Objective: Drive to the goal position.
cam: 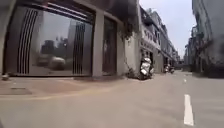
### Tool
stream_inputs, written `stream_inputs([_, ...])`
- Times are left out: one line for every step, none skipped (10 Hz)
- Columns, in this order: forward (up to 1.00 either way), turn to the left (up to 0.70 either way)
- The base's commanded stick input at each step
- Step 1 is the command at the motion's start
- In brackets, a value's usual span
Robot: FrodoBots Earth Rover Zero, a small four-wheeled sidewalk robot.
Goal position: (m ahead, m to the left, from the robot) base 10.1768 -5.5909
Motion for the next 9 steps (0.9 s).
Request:
stream_inputs([1.00, -0.40])
stream_inputs([1.00, -0.40])
stream_inputs([1.00, -0.40])
stream_inputs([1.00, -0.40])
stream_inputs([1.00, 0.00])
stream_inputs([1.00, 0.00])
stream_inputs([1.00, 0.00])
stream_inputs([1.00, 0.00])
stream_inputs([1.00, 0.00])
